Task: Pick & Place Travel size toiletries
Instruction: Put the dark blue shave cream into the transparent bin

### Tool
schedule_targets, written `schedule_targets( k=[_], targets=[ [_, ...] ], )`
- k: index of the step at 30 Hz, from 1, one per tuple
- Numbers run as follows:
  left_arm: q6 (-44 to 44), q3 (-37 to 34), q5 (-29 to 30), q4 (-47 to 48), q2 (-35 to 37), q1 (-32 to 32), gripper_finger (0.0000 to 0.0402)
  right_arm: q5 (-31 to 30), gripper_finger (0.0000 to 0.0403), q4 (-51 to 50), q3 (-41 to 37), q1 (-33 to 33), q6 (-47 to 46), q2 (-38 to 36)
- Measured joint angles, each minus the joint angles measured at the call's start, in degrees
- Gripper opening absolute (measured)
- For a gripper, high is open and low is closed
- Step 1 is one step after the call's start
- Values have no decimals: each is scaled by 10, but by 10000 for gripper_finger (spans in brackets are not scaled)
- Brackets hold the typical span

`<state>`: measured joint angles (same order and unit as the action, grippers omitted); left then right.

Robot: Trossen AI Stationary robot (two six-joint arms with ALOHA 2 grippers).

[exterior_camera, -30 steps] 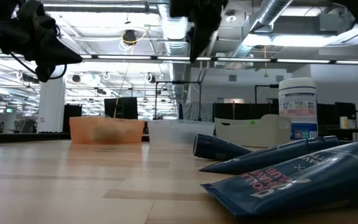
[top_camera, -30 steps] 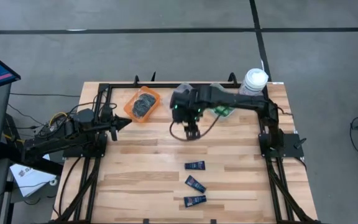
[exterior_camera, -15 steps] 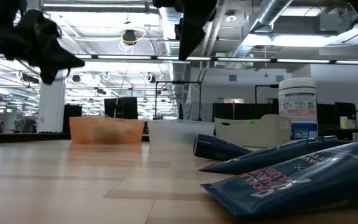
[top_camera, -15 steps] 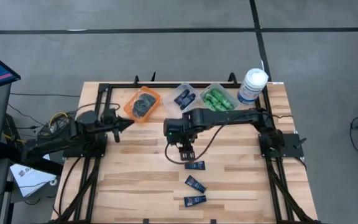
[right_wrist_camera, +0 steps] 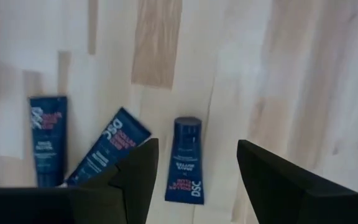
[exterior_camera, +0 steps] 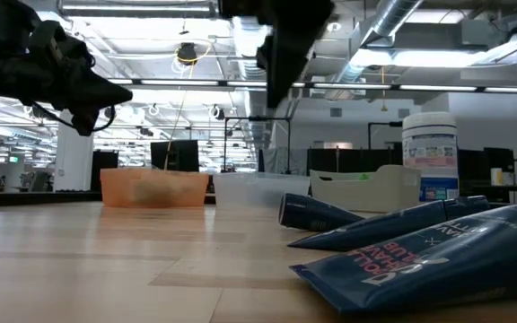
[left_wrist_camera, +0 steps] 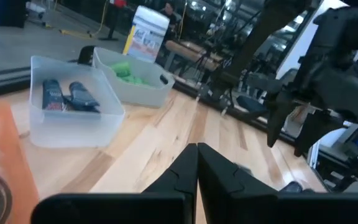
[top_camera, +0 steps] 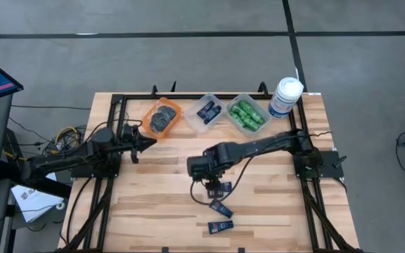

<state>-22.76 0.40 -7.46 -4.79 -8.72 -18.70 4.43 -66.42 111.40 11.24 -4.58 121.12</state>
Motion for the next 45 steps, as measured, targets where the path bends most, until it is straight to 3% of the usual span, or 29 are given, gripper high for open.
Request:
schedule_targets(
  k=[12, 45],
  targets=[
    [-1, 0, 0, -1, -22, 0, 4, 0, 211, 124, -124, 9, -36, 1],
    [-2, 0, 1, -2, -22, 0, 4, -35, 196, 263, -263, 14, -129, 1]
  ],
)
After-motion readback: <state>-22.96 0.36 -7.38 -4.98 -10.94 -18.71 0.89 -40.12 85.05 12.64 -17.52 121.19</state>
